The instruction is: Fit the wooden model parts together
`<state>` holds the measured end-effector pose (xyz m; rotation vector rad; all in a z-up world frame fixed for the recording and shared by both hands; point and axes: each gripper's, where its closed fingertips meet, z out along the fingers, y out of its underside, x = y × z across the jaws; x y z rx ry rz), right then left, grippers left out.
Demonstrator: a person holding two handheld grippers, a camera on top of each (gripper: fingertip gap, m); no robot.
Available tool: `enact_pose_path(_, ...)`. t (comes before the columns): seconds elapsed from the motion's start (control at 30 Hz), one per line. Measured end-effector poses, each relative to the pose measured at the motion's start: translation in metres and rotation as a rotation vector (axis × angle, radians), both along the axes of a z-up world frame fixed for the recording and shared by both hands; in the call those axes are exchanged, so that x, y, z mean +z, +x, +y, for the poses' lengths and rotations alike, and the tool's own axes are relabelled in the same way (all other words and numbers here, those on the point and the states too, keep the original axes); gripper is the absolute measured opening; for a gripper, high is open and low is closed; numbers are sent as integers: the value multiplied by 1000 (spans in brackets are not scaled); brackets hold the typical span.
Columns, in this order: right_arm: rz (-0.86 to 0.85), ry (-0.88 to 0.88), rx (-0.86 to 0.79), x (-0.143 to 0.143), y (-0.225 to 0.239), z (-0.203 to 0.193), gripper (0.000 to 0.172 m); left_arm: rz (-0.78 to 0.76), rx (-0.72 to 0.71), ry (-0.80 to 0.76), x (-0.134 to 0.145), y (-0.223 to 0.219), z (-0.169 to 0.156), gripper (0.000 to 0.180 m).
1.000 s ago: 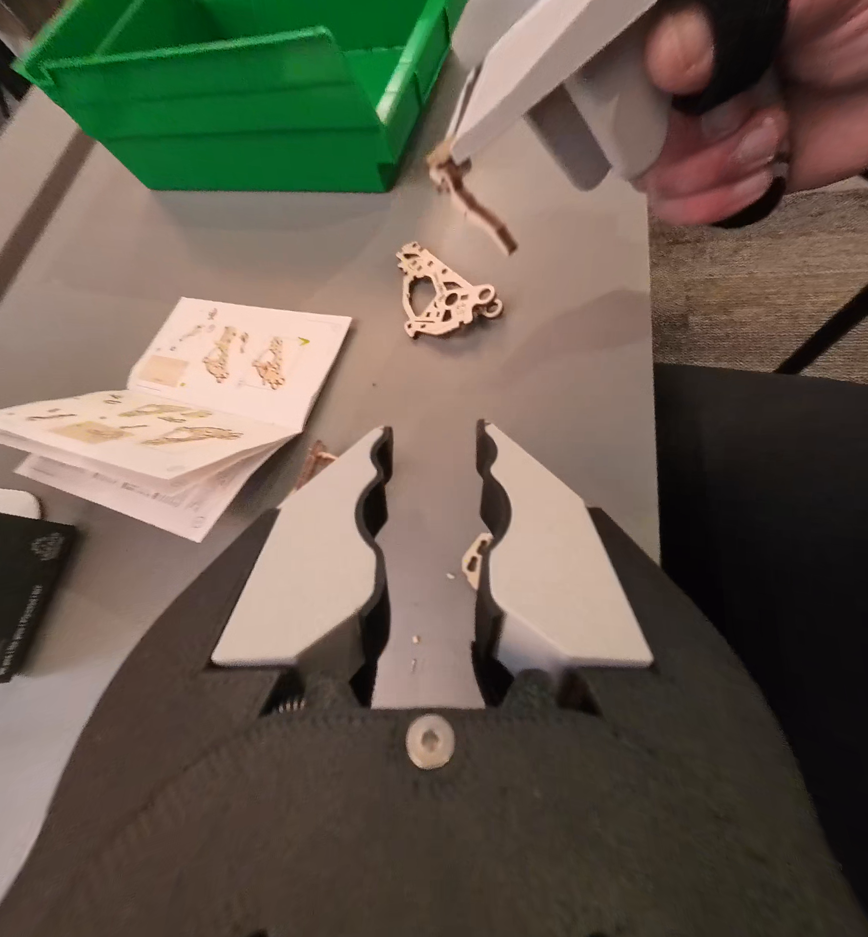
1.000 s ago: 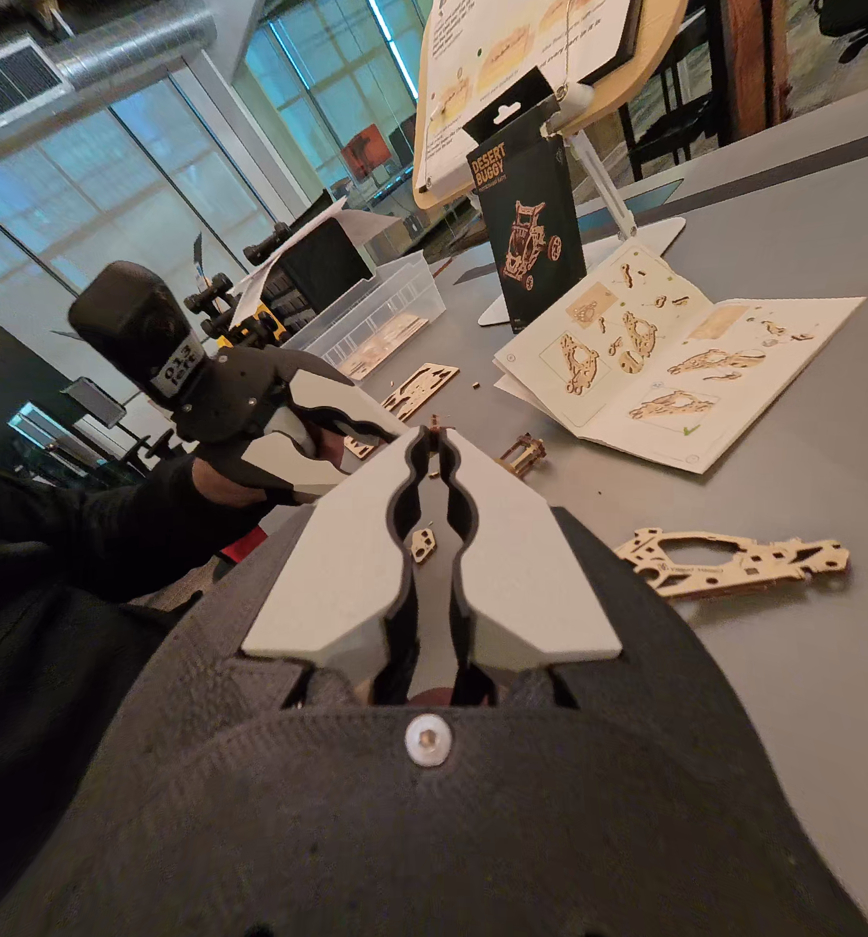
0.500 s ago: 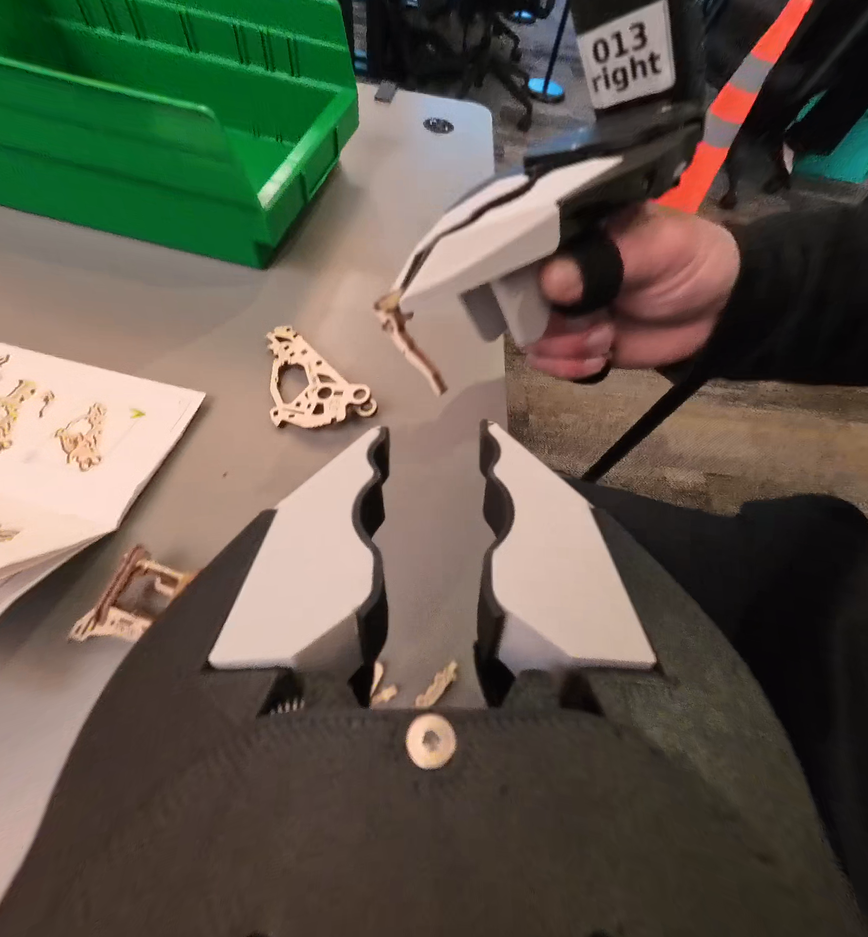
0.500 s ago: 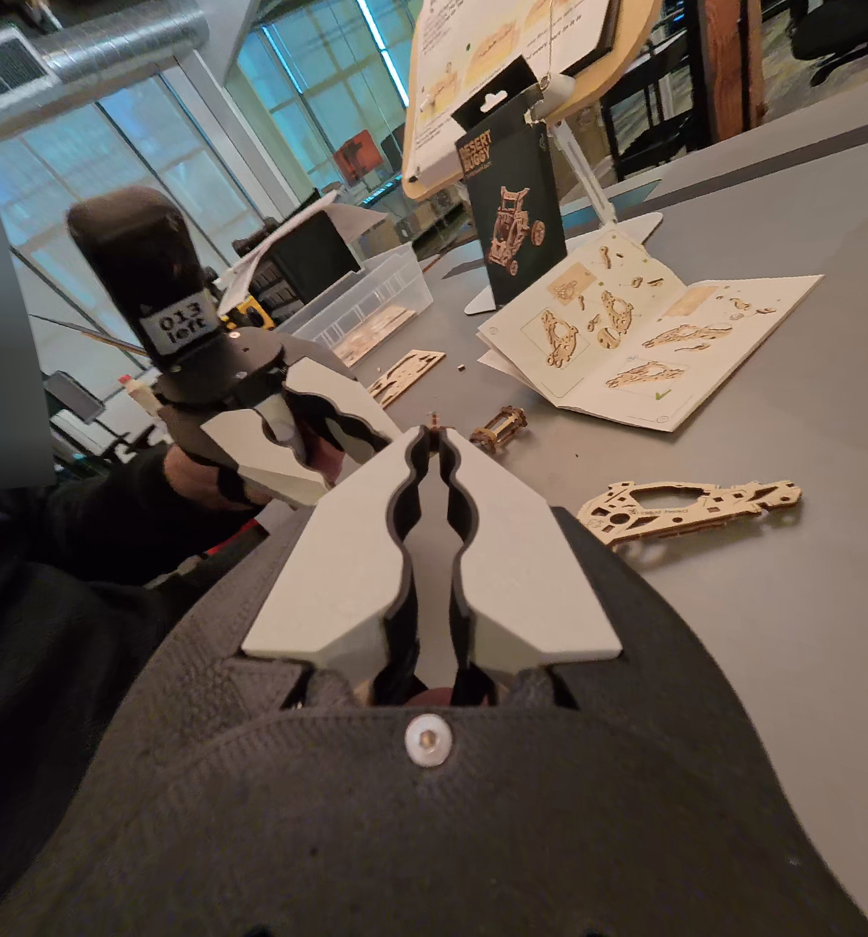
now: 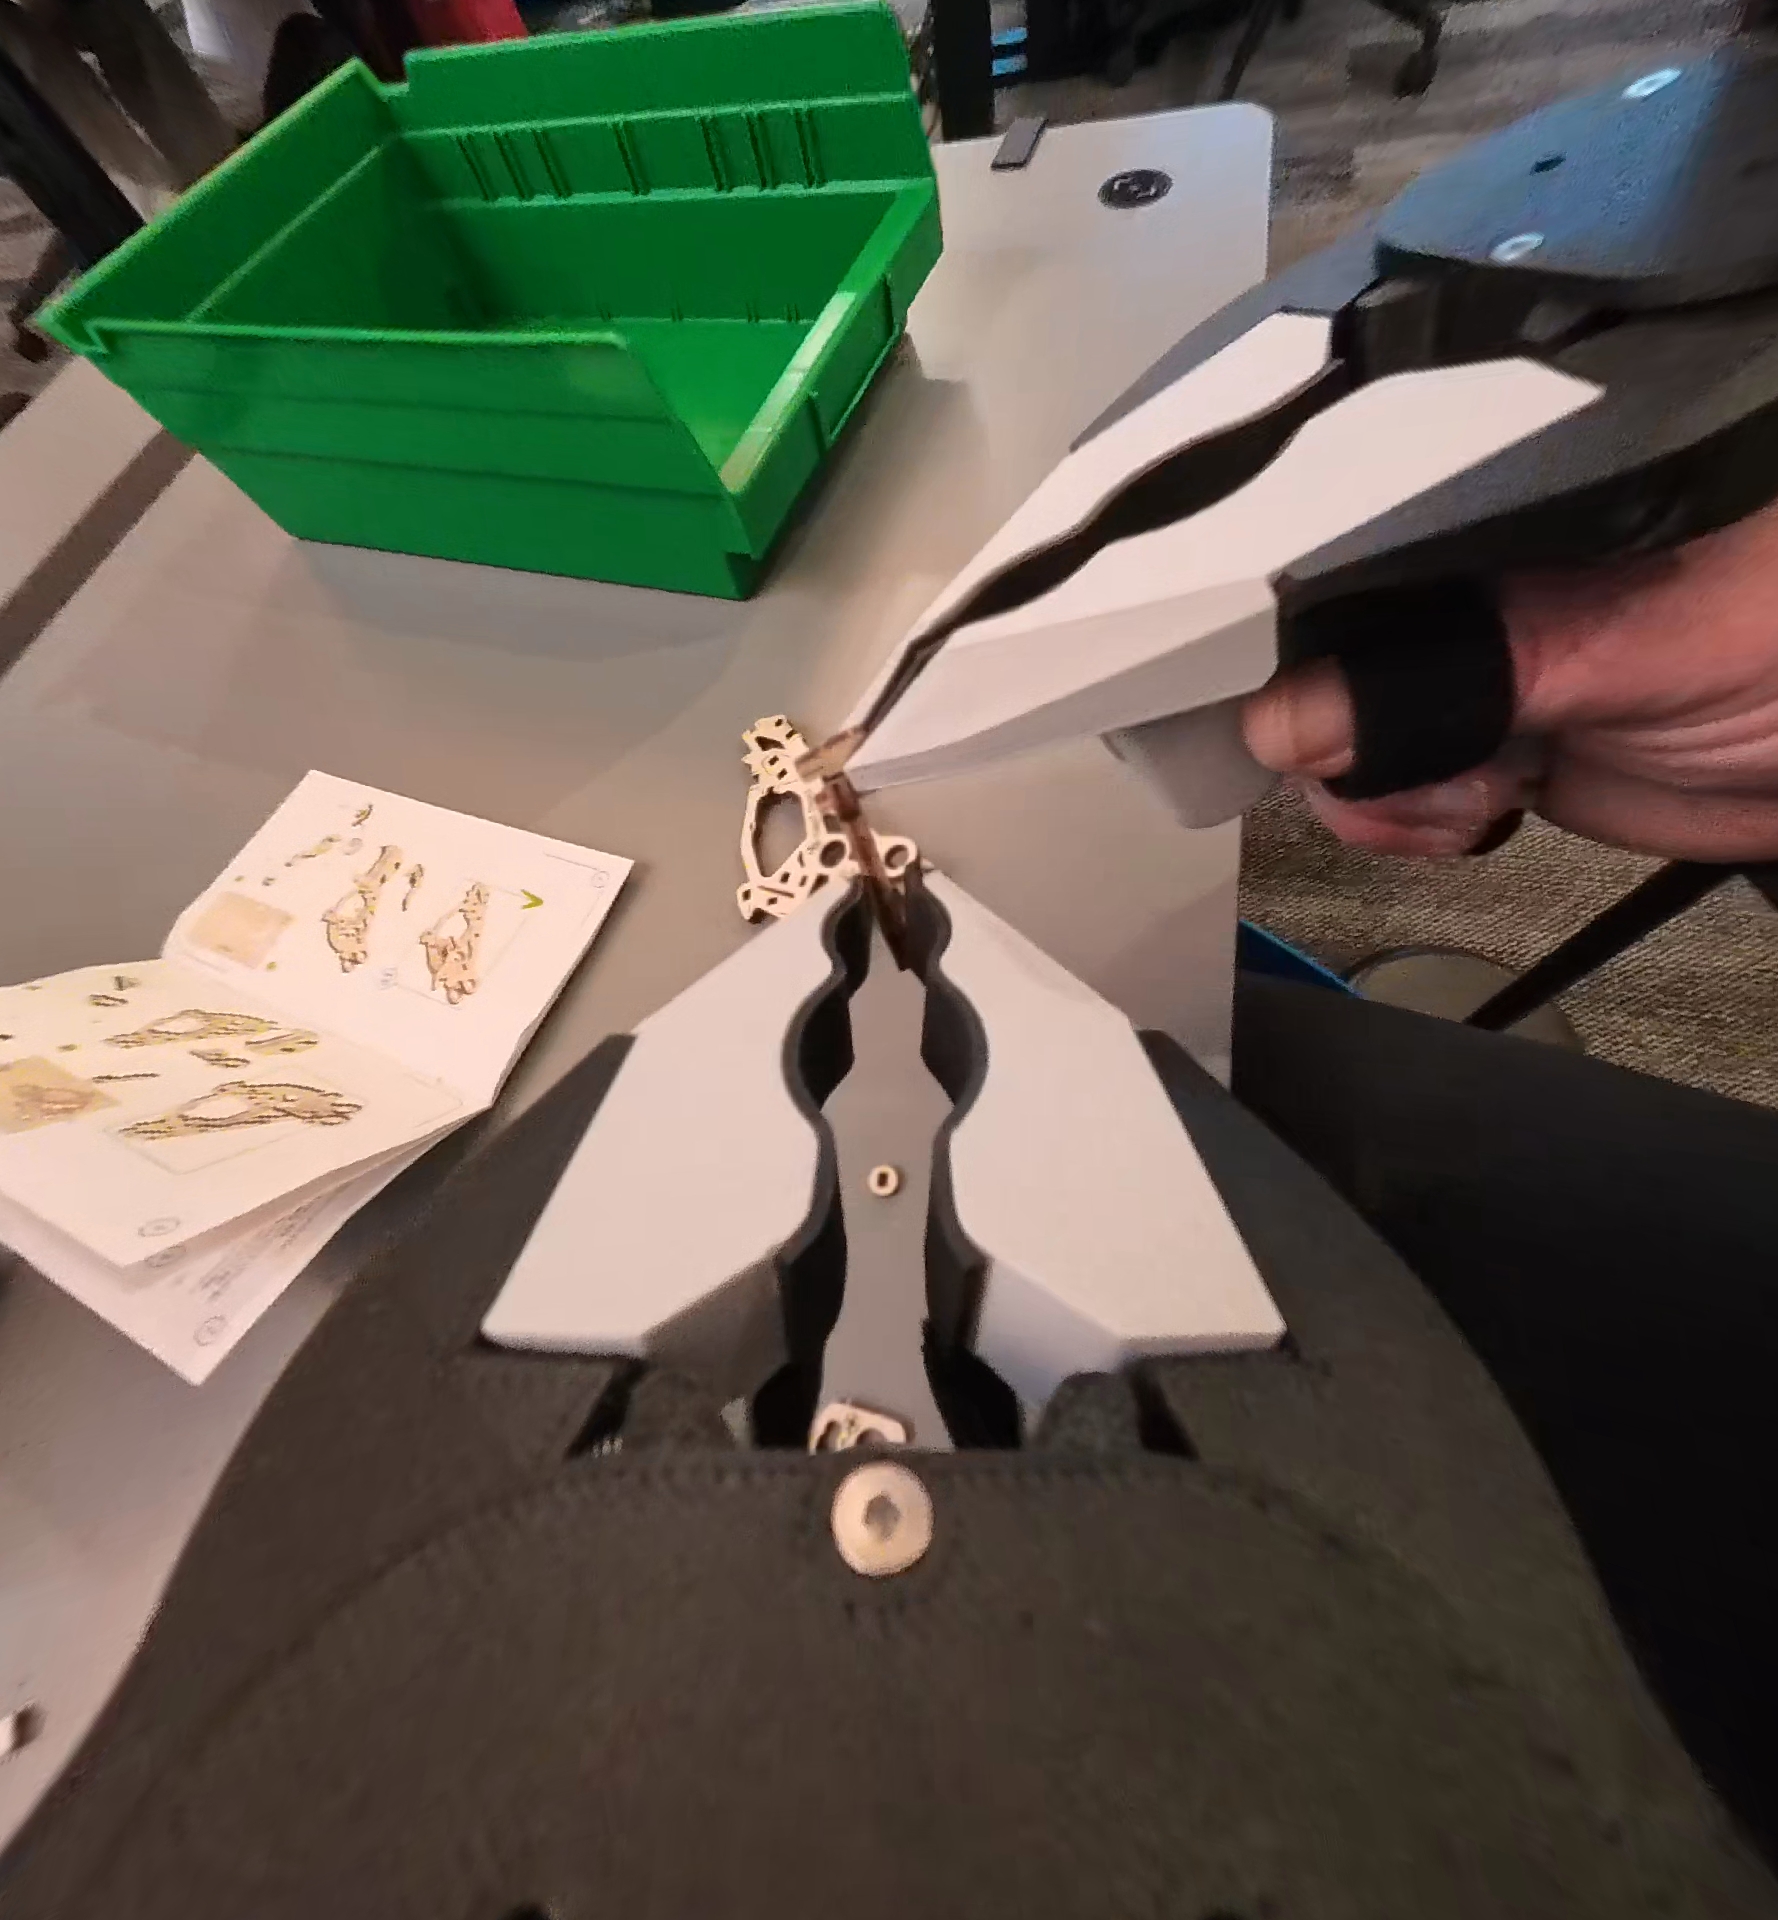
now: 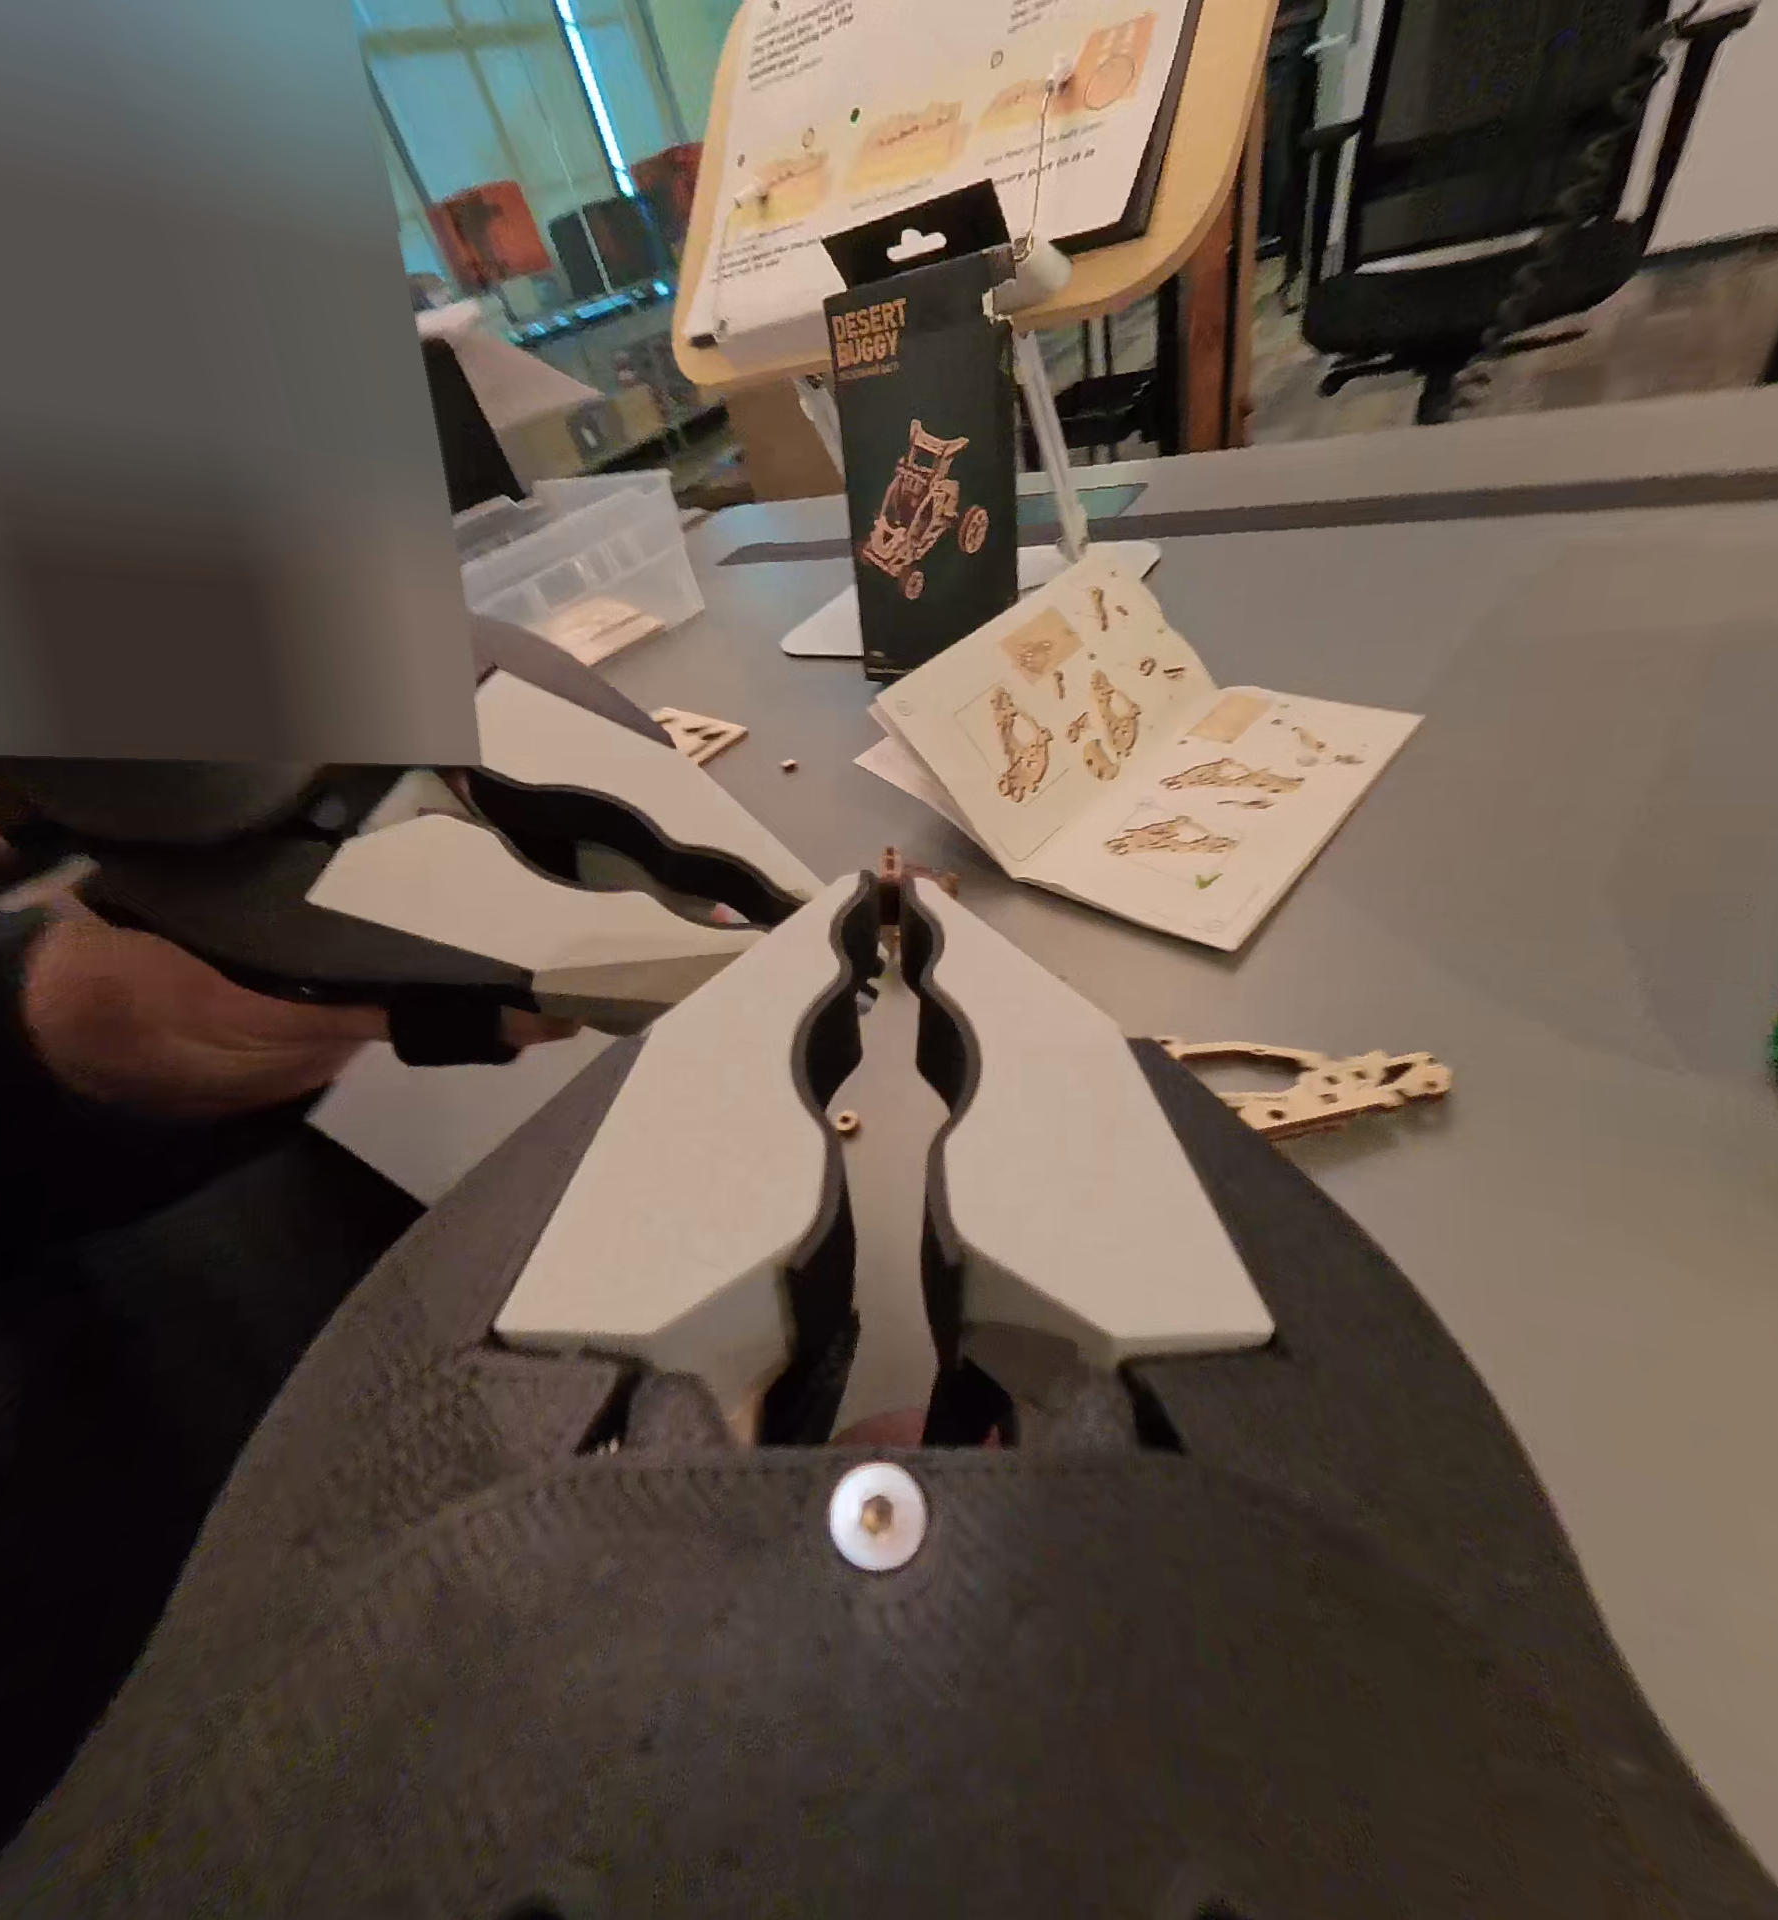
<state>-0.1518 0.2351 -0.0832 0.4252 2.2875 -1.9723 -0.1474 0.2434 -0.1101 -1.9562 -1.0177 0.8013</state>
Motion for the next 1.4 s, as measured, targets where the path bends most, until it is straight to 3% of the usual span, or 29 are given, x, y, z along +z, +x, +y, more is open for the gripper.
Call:
enact_pose_path(0.1, 163, 63, -38, 2, 0, -2, 1, -20, -4, 24, 1, 0, 0, 4)
enact_pose_path(0.37, 409, 188, -64, 1, -2, -7, 1, -82, 35, 100, 0, -4, -12, 1)
enact_pose_path(0.63, 362, 189, -74, 2, -6, -3, 0, -103, 53, 78, -5, -7, -12, 1)
enact_pose_path(0.87, 189, 131, -87, 3, -14, 0, 0, -72, 55, 29, -4, -10, -9, 1)
enact_pose_path(1.03, 197, 133, -77, 2, -13, 3, 8, -82, 58, 56, -4, -12, -10, 1)
enact_pose_path(1.4, 128, 151, -68, -8, -16, 5, 1, -92, 35, 44, -8, -16, 3, 2)
